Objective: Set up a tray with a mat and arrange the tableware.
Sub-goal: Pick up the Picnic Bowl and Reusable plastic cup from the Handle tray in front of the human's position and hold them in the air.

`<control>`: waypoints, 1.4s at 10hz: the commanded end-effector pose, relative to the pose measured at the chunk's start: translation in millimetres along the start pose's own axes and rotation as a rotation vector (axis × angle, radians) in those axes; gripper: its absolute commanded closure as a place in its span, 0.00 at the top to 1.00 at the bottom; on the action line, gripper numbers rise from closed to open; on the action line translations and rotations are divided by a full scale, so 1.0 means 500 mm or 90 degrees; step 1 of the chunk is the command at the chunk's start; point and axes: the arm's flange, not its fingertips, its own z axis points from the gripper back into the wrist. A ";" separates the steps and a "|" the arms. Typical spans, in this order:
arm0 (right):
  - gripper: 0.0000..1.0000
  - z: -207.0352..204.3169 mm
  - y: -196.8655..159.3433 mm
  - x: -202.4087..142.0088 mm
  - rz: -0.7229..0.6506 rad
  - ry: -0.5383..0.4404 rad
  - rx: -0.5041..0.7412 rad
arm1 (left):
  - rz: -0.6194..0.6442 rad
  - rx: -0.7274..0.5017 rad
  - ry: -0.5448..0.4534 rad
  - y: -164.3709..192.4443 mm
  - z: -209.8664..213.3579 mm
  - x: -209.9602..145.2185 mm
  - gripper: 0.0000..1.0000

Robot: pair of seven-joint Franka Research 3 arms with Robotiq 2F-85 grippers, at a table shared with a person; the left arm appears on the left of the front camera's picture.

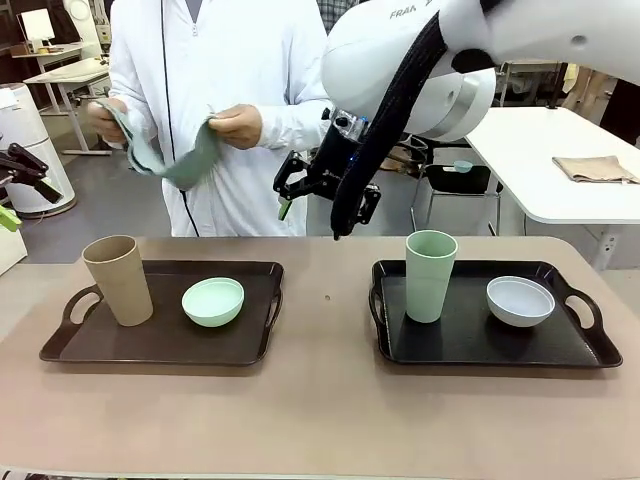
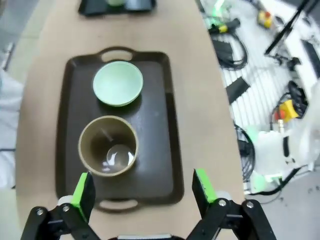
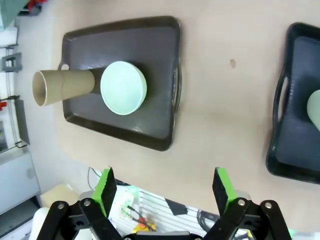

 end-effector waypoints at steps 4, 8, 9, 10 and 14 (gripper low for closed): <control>1.00 -0.039 0.003 0.032 0.011 0.017 -0.012 | 0.005 0.059 0.062 0.030 0.000 -0.001 1.00; 1.00 -0.182 0.170 0.112 0.101 0.086 -0.100 | 0.004 0.003 -0.028 0.121 -0.028 -0.101 1.00; 1.00 -0.214 0.198 0.118 0.116 0.104 -0.116 | 0.014 -0.053 -0.070 0.140 -0.054 -0.136 1.00; 1.00 -0.239 0.219 0.126 0.120 0.113 -0.129 | 0.018 -0.108 -0.095 0.153 -0.070 -0.160 1.00; 1.00 -0.350 0.240 0.161 0.097 0.157 -0.179 | 0.015 -0.198 -0.169 0.205 -0.135 -0.231 1.00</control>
